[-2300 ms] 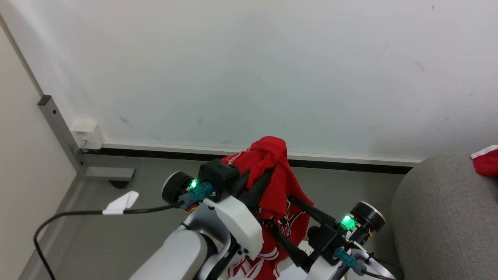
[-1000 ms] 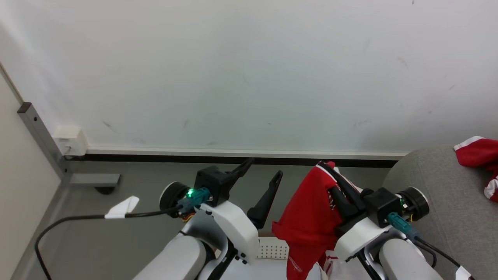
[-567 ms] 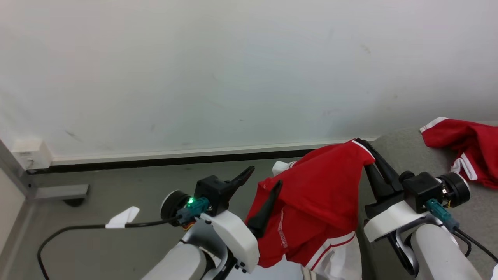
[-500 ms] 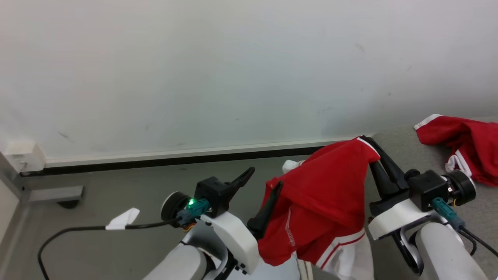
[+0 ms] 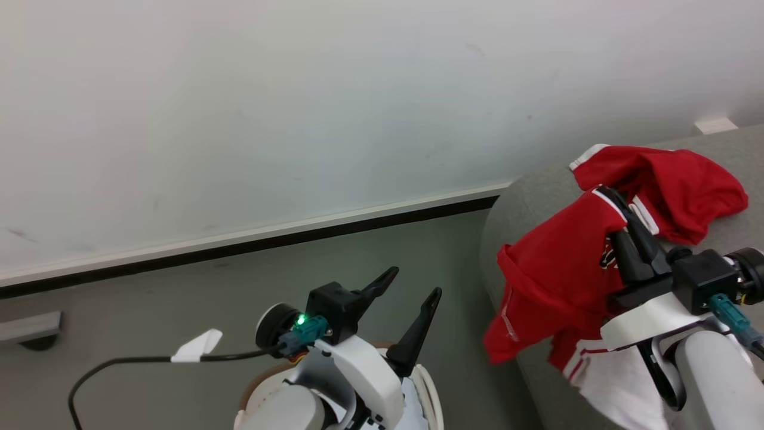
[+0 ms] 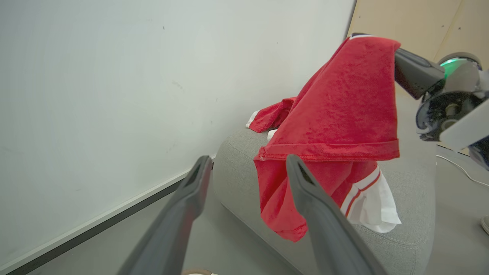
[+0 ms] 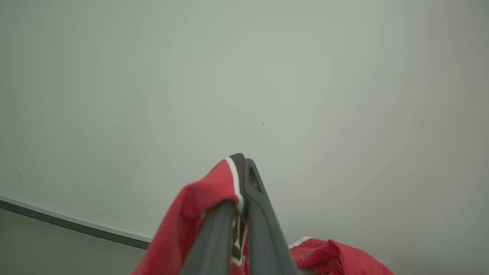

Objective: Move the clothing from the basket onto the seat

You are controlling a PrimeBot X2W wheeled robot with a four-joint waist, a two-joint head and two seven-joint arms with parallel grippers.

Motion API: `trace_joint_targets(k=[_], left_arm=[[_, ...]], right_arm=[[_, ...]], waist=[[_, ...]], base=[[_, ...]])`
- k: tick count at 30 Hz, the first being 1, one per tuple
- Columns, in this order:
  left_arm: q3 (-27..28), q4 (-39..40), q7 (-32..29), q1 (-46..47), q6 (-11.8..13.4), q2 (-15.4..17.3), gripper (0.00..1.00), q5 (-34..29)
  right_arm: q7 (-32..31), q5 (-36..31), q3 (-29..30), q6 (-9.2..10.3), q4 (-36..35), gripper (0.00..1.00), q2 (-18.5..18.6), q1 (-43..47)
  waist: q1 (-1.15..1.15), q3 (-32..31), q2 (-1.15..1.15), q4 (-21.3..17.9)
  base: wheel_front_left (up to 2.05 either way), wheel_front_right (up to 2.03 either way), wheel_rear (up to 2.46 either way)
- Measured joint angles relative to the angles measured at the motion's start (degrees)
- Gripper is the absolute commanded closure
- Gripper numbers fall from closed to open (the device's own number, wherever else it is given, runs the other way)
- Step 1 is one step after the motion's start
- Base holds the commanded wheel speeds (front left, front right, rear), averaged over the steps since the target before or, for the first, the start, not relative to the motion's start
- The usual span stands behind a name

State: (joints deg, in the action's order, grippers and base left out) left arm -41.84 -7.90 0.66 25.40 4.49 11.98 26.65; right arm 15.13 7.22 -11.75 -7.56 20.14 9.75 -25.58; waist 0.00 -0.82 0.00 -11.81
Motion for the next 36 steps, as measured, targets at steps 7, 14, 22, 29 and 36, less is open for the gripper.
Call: trace_joint_targets(k=[7, 14, 22, 29, 36], left_arm=[[-0.3, -0.2, 0.4, 0.0, 0.1, -0.1, 0.00, 0.0], [-0.8, 0.0, 0.5, 0.5, 0.0, -0.1, 0.00, 0.0], [-0.9, 2.1, 0.0, 4.6, -1.4, 1.5, 0.00, -1.0], [-0.3, 3.3, 0.5, 9.0, -3.0, 2.7, 0.00, -1.8], [0.6, 3.9, 1.4, 12.3, -3.8, 3.3, 0.00, -2.0]], right_arm=[[-0.4, 0.1, 1.4, 0.00, -1.7, 1.00, 1.0, 0.0], [-1.0, 0.1, 2.5, 0.00, -3.8, 1.00, 1.1, 0.2], [-2.8, 0.2, 6.7, 0.00, -7.5, 1.00, 0.6, -3.7], [-7.0, -0.8, 13.7, 0.00, -10.6, 1.00, 2.9, -16.1], [-13.5, -1.0, 24.6, 0.01, -12.0, 1.00, 9.1, -30.3]], waist=[[0.00, 0.8, 0.00, -2.4], [0.00, 2.5, 0.00, -2.8], [0.00, 9.4, 0.00, -1.6], [0.01, 17.9, 0.00, 0.4], [0.02, 25.2, 0.00, 2.9]], base=[[0.00, 0.00, 0.00], [0.00, 0.00, 0.00], [0.00, 0.00, 0.00], [0.00, 0.00, 0.00], [0.00, 0.00, 0.00]])
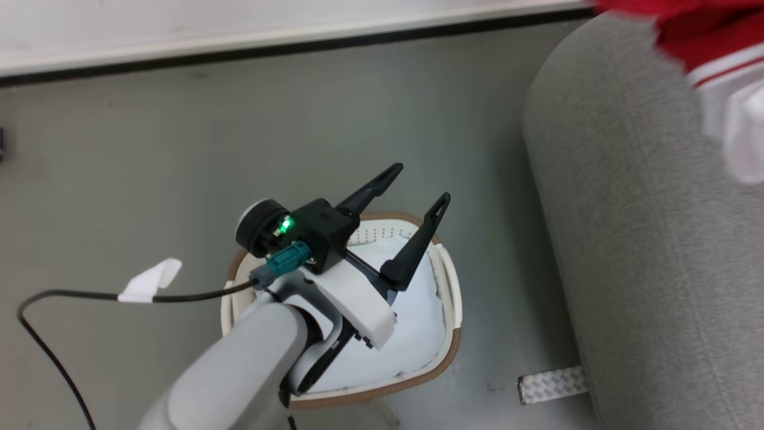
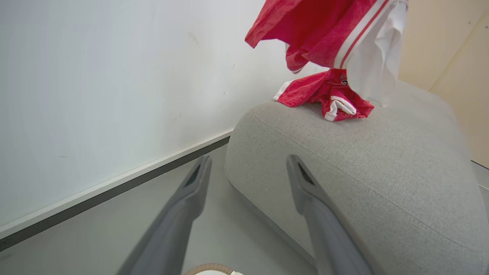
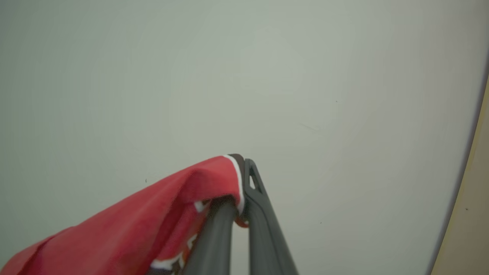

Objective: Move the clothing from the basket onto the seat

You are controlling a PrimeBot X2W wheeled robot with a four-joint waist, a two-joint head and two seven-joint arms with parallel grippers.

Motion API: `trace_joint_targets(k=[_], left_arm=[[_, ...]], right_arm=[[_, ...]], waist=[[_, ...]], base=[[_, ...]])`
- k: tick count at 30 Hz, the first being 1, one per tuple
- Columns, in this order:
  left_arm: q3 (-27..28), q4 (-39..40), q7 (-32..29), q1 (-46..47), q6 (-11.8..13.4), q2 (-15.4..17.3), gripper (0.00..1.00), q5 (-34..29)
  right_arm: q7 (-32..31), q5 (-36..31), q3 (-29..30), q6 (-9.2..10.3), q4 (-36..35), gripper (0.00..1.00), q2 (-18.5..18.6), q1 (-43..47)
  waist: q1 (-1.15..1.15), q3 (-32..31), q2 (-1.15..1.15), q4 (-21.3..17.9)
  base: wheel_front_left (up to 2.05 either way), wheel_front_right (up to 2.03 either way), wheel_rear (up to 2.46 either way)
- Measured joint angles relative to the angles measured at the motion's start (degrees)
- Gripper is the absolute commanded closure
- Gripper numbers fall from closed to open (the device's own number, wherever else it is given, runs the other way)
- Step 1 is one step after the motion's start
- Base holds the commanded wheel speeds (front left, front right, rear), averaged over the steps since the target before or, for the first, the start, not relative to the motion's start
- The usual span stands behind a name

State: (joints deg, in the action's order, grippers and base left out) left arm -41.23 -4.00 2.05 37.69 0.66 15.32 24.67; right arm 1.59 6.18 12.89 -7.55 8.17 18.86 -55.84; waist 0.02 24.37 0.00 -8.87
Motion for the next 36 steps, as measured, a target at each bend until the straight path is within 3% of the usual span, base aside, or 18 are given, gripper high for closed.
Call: trace_joint_targets(k=[9, 12, 15, 22, 23, 24, 25, 30, 36], left_arm=[[0.7, 0.5, 0.5, 1.7, -0.1, 1.6, 0.00, -0.4], [0.8, 0.8, 0.5, 2.0, -0.1, 1.8, 0.00, -0.5], [0.7, 1.0, 0.5, 2.1, -0.1, 2.1, 0.00, -0.6], [0.4, 0.4, 0.4, 1.1, 0.2, 3.1, 0.00, -0.6], [0.5, 0.1, 0.5, 0.7, 0.4, 3.3, 0.00, -0.6], [0.5, -0.2, 0.6, 0.4, 0.5, 3.5, 0.00, -0.6], [0.7, -0.4, 1.0, 0.2, 0.7, 3.6, 0.00, -0.5], [2.0, -2.0, 3.1, -1.8, 1.9, 3.8, 0.00, 0.5], [3.6, -4.2, 6.7, -4.8, 3.5, 3.6, 0.00, 1.9]], right_arm=[[-6.4, -2.5, 11.8, -0.01, 6.3, 1.00, 10.9, -7.8], [-6.2, -3.8, 16.1, 0.00, 9.7, 1.00, 12.0, -6.0], [-4.7, -5.4, 21.4, 0.00, 14.3, 1.00, 10.4, -1.9], [2.7, -11.0, 30.6, 0.00, 26.2, 0.98, 1.2, 6.2], [3.9, -11.6, 31.1, -0.01, 27.6, 0.66, 0.3, 6.5], [4.9, -12.2, 31.5, -0.01, 28.9, 0.50, -0.6, 6.8], [5.7, -12.7, 31.9, -0.01, 30.1, 0.00, -1.5, 6.9], [9.2, -14.7, 30.9, -0.01, 33.8, 0.00, -4.4, 8.6], [12.4, -14.8, 24.3, -0.01, 31.2, 0.00, -7.5, 13.3]], waist=[[-0.01, 6.3, -0.01, 1.8], [-0.01, 7.9, 0.00, 1.9], [-0.01, 9.3, 0.00, 2.0], [-0.01, 10.1, 0.00, 2.2], [-0.01, 10.0, 0.00, 2.1], [-0.01, 9.7, 0.00, 2.0], [-0.02, 9.4, 0.00, 2.0], [-0.02, 6.9, -0.01, 1.4], [-0.02, 2.4, -0.01, 1.1]], base=[[0.00, 0.00, 0.00], [0.00, 0.00, 0.00], [0.00, 0.00, 0.00], [0.00, 0.00, 0.00], [0.00, 0.00, 0.00], [0.00, 0.00, 0.00], [0.00, 0.00, 0.00], [0.00, 0.00, 0.00], [0.00, 0.00, 0.00]])
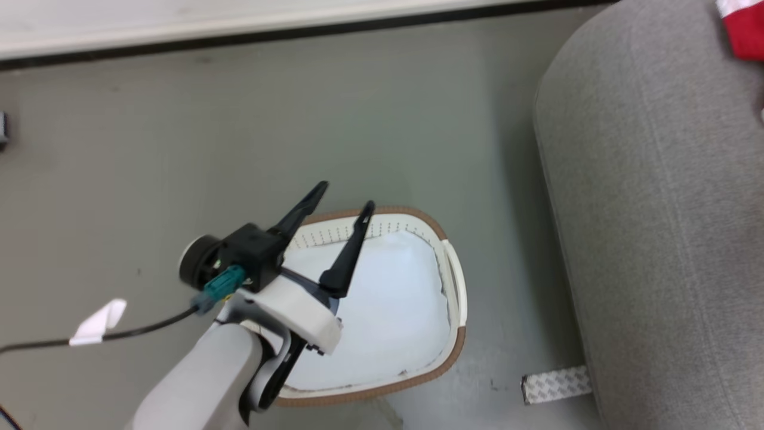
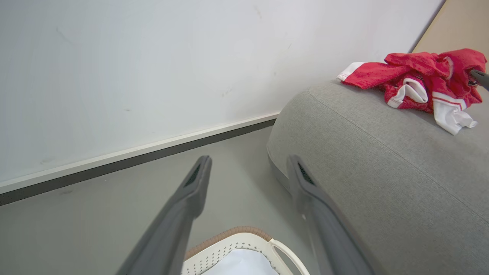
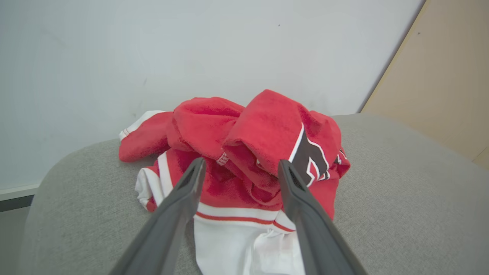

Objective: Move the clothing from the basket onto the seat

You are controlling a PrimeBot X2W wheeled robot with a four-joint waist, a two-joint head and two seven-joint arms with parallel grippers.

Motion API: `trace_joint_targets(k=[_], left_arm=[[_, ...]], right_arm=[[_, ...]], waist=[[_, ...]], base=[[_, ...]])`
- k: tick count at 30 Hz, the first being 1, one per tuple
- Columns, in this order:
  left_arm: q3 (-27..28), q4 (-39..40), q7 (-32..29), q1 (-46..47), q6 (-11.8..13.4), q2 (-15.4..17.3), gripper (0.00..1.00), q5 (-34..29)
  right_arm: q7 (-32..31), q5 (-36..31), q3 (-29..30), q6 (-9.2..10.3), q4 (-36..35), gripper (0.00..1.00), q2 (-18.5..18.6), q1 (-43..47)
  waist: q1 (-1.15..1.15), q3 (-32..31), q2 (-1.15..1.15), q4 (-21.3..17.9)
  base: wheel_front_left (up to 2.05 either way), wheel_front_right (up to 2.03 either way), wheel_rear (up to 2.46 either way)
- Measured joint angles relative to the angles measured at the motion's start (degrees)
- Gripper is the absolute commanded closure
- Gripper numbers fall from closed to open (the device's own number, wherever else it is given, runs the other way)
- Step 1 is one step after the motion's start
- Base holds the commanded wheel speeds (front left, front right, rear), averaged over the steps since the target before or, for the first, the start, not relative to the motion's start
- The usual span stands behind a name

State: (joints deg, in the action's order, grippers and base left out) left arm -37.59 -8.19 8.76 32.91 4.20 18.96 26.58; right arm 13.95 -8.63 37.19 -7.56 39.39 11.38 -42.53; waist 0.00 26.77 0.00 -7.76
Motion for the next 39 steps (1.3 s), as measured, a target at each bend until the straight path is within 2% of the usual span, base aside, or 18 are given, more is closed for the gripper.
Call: trace_joint_targets(k=[7, 14, 23, 29, 39], left_arm=[[3.0, -3.5, 4.5, -4.8, 2.5, -0.6, 0.00, 2.0], [8.9, -5.3, 6.2, -11.6, 4.9, -2.2, 0.00, 3.1], [19.0, -3.5, 6.4, -23.8, 5.3, -3.8, 0.00, -1.9], [25.0, -4.4, 6.4, -30.3, 2.9, -7.0, 0.00, -4.3], [31.5, -6.4, 6.4, -34.0, -3.7, -11.6, 0.00, -8.6]], right_arm=[[1.0, 3.4, -10.5, 0.00, -9.6, 0.00, -4.2, 9.0], [1.1, 7.0, -21.1, 0.00, -18.1, 0.00, -6.4, 21.0], [1.2, 10.7, -29.4, 0.00, -22.6, 0.00, -8.3, 32.9], [1.2, 14.2, -33.2, 0.00, -23.0, 0.00, -8.5, 39.0], [1.2, 15.5, -33.7, 0.00, -22.5, 0.00, -8.5, 43.1]], waist=[[0.00, -6.4, 0.00, 0.3], [-0.01, -13.7, 0.00, 2.2], [-0.02, -22.0, 0.00, 5.0], [-0.03, -25.7, 0.00, 6.7], [-0.01, -27.7, 0.00, 7.9]], base=[[0.00, 0.00, 0.00], [0.00, 0.00, 0.00], [0.00, 0.00, 0.00], [0.00, 0.00, 0.00], [0.00, 0.00, 0.00]])
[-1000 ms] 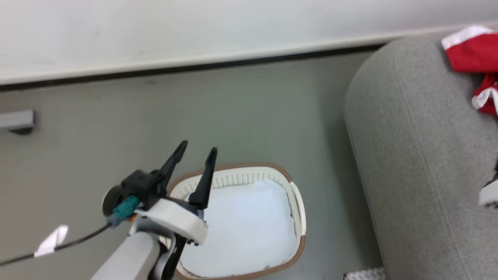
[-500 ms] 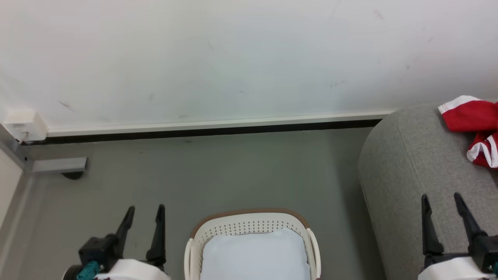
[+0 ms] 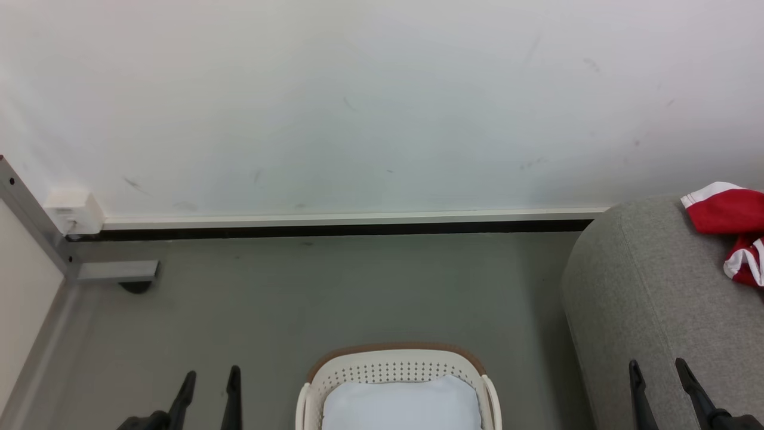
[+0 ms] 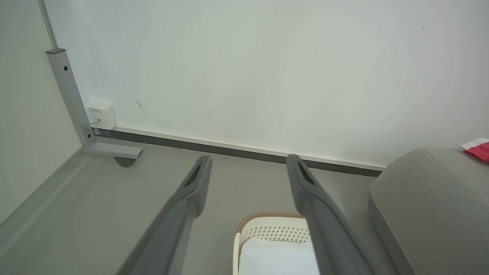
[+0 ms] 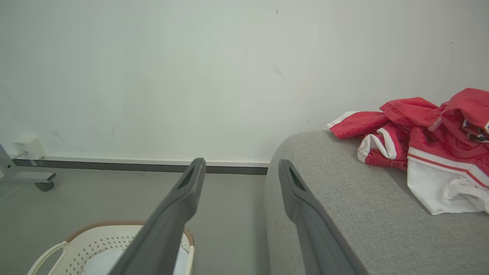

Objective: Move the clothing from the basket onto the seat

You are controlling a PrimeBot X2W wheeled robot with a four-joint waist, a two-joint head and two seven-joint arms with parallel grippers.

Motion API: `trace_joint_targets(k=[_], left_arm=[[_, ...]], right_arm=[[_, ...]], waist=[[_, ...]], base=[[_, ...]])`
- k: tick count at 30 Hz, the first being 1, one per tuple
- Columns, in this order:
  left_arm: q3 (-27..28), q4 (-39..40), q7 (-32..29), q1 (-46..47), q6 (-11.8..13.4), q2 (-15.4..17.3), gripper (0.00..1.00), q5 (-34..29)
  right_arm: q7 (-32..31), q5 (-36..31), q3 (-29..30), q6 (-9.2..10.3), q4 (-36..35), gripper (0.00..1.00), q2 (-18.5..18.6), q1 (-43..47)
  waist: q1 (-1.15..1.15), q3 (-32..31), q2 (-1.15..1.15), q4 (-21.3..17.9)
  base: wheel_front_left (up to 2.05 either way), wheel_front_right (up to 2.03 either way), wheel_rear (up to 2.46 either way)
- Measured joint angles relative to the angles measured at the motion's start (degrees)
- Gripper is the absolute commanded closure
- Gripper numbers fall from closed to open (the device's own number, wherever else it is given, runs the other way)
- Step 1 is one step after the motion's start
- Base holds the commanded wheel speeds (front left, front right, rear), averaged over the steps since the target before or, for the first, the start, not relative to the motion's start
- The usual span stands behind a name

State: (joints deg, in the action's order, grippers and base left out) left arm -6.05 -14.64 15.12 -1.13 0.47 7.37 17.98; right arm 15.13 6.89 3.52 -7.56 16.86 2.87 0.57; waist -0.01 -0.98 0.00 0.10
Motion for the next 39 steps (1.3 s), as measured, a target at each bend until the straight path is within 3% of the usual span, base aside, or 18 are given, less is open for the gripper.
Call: trace_joint_targets(k=[5, 11, 39], left_arm=[[1.8, -0.4, 0.0, -0.1, -2.9, -1.3, 0.00, -2.3], [2.9, -0.9, 0.0, -0.3, -4.6, -2.6, 0.00, -4.2], [5.1, -2.3, 0.0, -0.4, -7.1, -4.4, 0.00, -7.4]], right_arm=[[0.0, 0.2, 0.1, 0.00, 0.9, 0.00, 0.0, 0.6], [0.0, 0.2, -0.2, 0.00, 1.7, 0.00, 0.0, 0.6], [0.0, 0.9, -1.4, 0.00, 3.0, 0.00, 0.0, 0.0]], waist=[[0.00, -0.6, 0.00, 0.1], [0.01, -1.2, 0.00, -0.3], [0.02, -1.0, 0.00, -0.8]], base=[[0.00, 0.00, 0.00], [0.00, 0.00, 0.00], [0.00, 0.00, 0.00]])
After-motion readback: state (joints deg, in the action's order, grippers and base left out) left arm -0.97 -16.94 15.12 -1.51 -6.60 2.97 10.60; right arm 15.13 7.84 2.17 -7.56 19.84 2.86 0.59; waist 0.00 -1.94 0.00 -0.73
